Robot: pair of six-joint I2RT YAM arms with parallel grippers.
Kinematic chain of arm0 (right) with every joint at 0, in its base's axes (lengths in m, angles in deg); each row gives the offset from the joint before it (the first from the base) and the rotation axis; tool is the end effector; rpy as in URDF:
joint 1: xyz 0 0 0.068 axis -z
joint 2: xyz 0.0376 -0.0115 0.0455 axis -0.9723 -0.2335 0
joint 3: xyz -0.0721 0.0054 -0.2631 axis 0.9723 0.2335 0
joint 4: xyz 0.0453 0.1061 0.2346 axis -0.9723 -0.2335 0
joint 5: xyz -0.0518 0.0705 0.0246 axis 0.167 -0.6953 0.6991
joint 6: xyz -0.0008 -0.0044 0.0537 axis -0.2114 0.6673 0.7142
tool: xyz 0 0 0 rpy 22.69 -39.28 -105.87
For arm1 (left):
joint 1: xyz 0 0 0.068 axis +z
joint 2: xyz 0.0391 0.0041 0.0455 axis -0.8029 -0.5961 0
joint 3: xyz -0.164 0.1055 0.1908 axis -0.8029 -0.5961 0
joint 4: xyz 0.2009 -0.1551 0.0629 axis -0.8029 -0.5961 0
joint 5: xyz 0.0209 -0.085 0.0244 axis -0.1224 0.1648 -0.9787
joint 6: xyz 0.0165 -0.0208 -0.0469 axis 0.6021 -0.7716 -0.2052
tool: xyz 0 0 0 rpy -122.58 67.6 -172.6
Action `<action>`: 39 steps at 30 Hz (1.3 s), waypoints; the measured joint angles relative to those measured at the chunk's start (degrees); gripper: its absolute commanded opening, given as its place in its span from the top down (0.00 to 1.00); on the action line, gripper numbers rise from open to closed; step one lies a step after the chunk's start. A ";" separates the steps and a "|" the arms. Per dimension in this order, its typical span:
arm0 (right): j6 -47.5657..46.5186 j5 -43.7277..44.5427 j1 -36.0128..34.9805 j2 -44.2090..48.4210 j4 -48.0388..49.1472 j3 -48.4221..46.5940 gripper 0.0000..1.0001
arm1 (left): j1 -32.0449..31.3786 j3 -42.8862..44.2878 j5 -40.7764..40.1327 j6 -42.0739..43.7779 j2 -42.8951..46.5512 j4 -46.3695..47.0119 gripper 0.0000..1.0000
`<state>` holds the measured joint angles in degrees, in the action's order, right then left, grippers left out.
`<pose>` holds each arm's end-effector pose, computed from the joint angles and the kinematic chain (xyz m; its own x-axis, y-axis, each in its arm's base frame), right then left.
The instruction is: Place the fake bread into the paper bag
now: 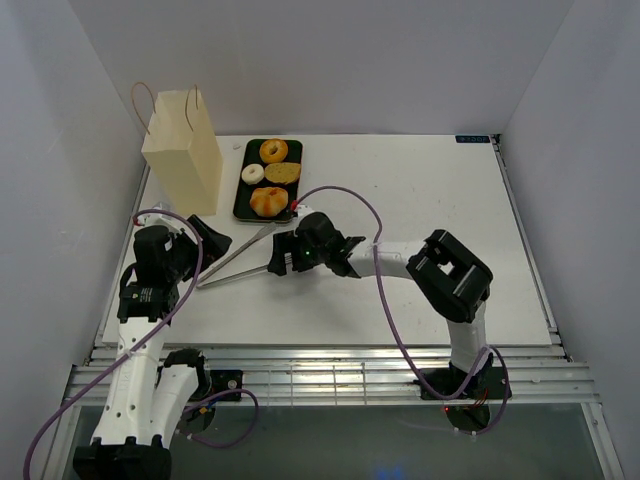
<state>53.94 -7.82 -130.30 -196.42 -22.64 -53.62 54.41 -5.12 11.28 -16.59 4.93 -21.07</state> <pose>0.2485 0.3446 0.1722 -0.7039 -0.0780 -0.7060 -0.5624 0.6684 0.4868 0.1578 -0.0034 0.2904 -0.5165 -0.5885 -0.6221 -0.2184 0.7929 -0.5688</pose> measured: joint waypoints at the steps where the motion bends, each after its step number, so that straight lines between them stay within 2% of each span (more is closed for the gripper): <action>1: -0.04 -0.83 1.29 -1.29 -0.13 -1.25 0.10 | 0.00 0.02 0.09 0.04 0.02 -0.04 0.02; 5: -0.59 -3.52 5.66 -6.60 -1.73 -7.32 0.10 | 0.00 0.15 0.46 0.70 -0.33 -0.66 0.02; 9: -1.90 -3.69 6.73 -4.94 -2.54 -6.54 0.10 | 0.00 1.97 -0.15 3.04 -4.46 -0.63 0.02; 18: -5.68 -1.22 6.08 18.71 -3.26 9.99 0.10 | 0.00 2.86 -8.20 12.13 -17.66 7.48 0.02; 22: -7.19 0.33 6.36 27.32 -3.30 17.05 0.10 | 0.00 7.67 -9.22 15.39 -30.18 10.10 0.03; 25: -8.26 1.27 6.84 32.22 -4.09 21.07 0.10 | -1.18 8.50 -9.75 17.16 -36.13 11.37 0.04; 30: -9.42 2.67 8.37 42.91 -4.90 27.43 0.10 | -4.55 7.37 -9.73 19.21 -37.53 11.80 0.08; 39: -10.43 4.74 9.22 54.31 -4.96 31.95 0.10 | -8.46 7.04 -12.63 20.31 -42.25 13.03 0.14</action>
<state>43.51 -3.08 -121.07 -142.11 -27.61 -21.67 45.95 1.92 -1.35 3.71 -37.32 -8.04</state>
